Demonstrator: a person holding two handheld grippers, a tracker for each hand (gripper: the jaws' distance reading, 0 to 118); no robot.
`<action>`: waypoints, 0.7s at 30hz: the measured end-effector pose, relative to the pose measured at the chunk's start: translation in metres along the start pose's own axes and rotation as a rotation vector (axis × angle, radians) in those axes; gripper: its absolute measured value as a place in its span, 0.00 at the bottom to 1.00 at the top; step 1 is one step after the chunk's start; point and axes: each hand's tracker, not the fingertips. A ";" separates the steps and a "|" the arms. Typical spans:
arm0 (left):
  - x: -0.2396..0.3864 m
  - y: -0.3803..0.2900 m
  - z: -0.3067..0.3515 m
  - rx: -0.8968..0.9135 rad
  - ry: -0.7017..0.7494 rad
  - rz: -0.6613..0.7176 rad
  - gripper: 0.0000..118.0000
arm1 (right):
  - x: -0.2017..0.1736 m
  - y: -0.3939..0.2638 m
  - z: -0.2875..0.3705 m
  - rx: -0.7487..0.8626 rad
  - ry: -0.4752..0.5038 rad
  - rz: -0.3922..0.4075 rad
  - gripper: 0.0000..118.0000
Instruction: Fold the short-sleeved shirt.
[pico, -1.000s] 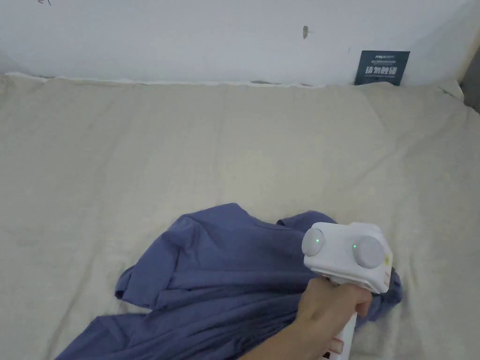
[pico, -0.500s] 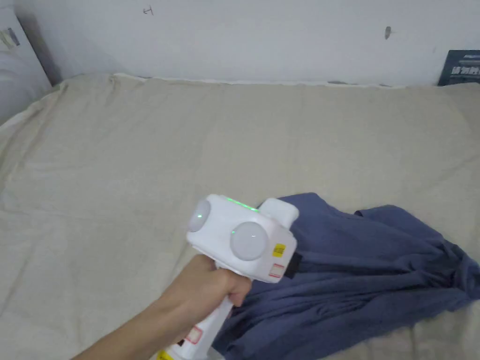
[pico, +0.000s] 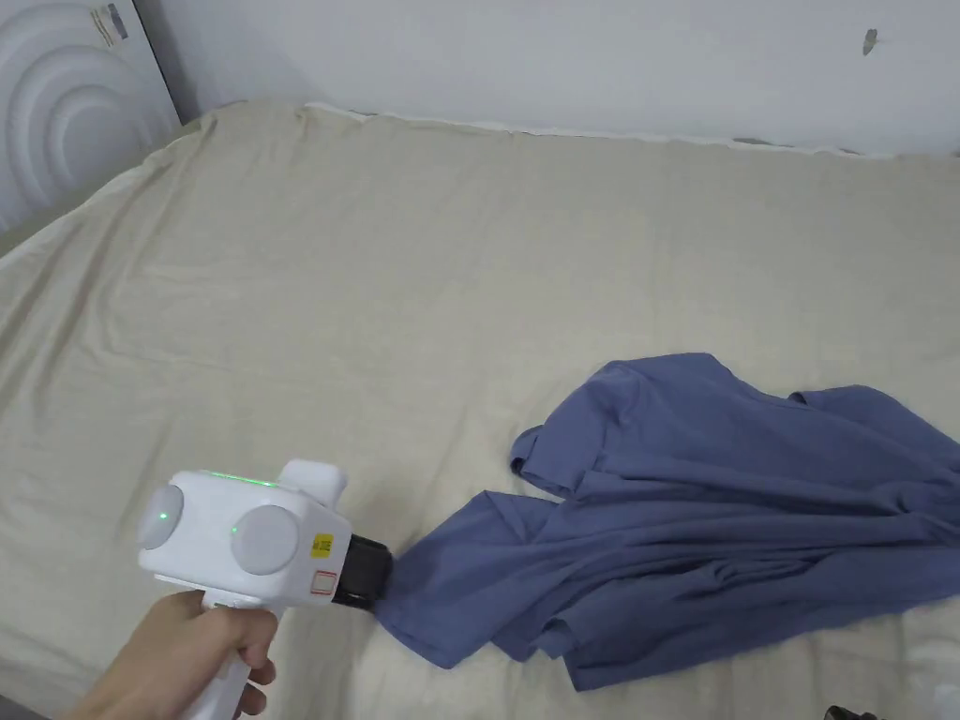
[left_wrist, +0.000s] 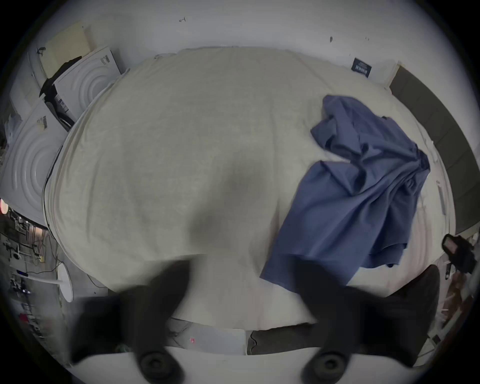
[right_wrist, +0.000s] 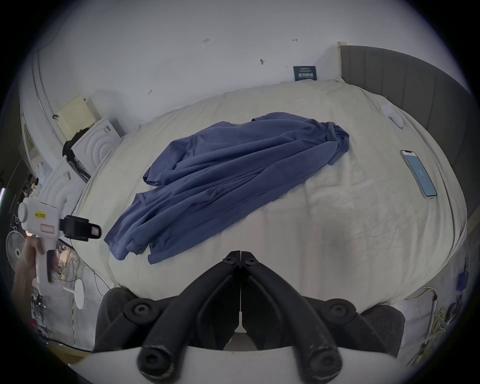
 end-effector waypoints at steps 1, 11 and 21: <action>0.006 -0.002 -0.010 -0.054 0.046 -0.018 0.99 | -0.001 0.000 0.002 -0.002 -0.002 0.006 0.00; 0.033 -0.003 -0.026 0.041 -0.014 -0.001 0.27 | 0.006 0.001 -0.009 -0.028 -0.039 0.032 0.00; 0.035 -0.011 -0.025 -0.002 -0.073 0.077 0.00 | -0.028 0.048 -0.051 -0.035 0.008 0.147 0.00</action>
